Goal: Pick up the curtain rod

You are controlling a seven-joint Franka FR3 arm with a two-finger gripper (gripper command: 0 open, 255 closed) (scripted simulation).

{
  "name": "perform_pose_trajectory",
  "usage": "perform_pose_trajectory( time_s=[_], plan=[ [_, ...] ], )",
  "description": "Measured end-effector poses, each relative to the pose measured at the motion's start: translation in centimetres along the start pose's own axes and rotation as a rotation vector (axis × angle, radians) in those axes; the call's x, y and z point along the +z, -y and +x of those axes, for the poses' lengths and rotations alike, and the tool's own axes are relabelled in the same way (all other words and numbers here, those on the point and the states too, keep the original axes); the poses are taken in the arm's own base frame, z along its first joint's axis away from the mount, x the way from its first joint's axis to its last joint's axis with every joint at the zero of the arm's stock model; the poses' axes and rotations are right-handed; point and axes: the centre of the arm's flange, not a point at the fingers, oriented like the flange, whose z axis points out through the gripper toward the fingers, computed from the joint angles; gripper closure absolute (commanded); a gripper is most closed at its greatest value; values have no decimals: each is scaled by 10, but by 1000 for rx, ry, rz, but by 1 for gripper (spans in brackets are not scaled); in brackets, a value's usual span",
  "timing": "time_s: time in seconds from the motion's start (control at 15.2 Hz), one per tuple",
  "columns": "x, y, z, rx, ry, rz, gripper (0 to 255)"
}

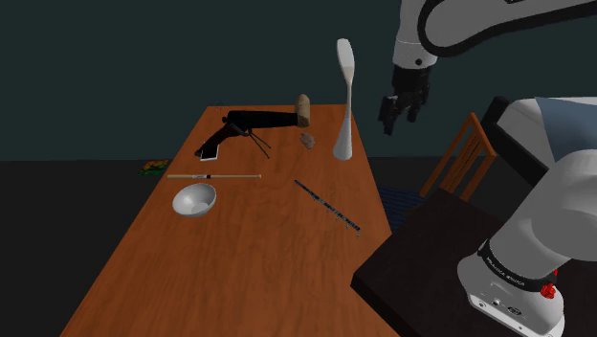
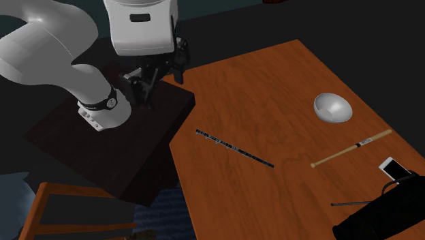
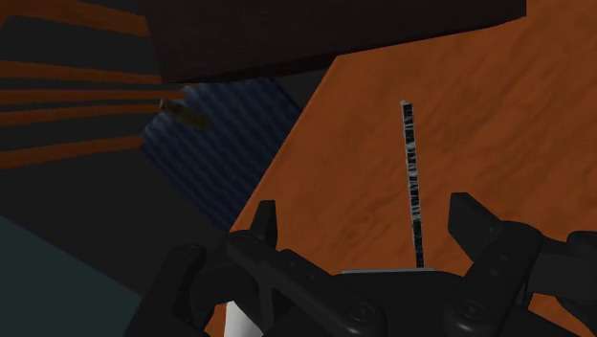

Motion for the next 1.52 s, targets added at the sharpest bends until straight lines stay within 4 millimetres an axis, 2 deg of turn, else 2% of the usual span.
perform_pose_trajectory(
  time_s=[0.59, 0.73, 0.86, 1.52],
  plan=[
    [99, 39, 55, -37, -1, 9, 0],
    [119, 49, 62, -45, -2, 11, 0],
    [143, 57, 79, -53, -2, 13, 0],
    [252, 102, 133, -94, -3, 24, 0]
  ],
)
